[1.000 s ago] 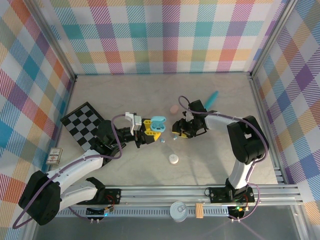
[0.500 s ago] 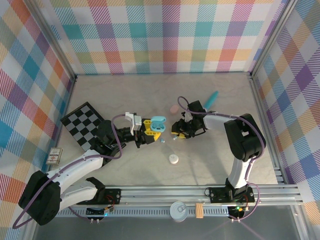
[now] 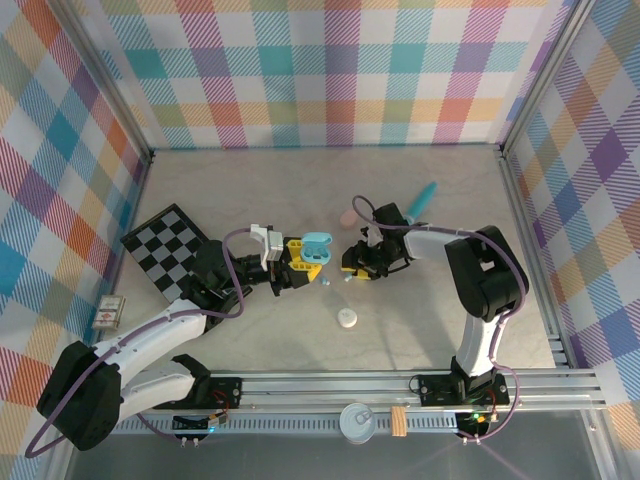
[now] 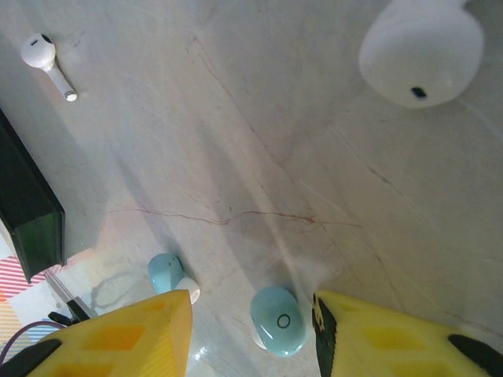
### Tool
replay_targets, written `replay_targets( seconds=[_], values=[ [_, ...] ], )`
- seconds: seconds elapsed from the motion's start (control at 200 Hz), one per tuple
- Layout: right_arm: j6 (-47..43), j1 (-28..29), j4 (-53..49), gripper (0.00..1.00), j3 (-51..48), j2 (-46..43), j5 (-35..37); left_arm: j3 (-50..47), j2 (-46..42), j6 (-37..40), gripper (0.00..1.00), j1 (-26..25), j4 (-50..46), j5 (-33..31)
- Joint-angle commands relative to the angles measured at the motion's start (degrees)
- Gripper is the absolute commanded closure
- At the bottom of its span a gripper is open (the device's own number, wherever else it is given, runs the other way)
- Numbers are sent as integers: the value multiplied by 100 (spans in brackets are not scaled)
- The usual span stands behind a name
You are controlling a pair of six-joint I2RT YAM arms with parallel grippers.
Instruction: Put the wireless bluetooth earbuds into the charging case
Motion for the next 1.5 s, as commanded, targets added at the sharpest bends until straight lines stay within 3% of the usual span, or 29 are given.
replay_targets(
  seconds=[0.0, 0.325, 0.73, 1.495],
  values=[
    [-81, 120, -324, 55, 160, 76, 134, -85, -139, -34, 73, 61, 295, 98],
    [25, 211, -122, 55, 151, 69, 13, -90, -162, -29, 73, 61, 294, 95],
    [152, 210, 118, 67, 232, 248, -49, -87, -155, -3, 73, 61, 269, 101],
    [53, 227, 117, 69, 265, 437, -350, -91, -212, 17, 74, 61, 198, 96]
  ],
)
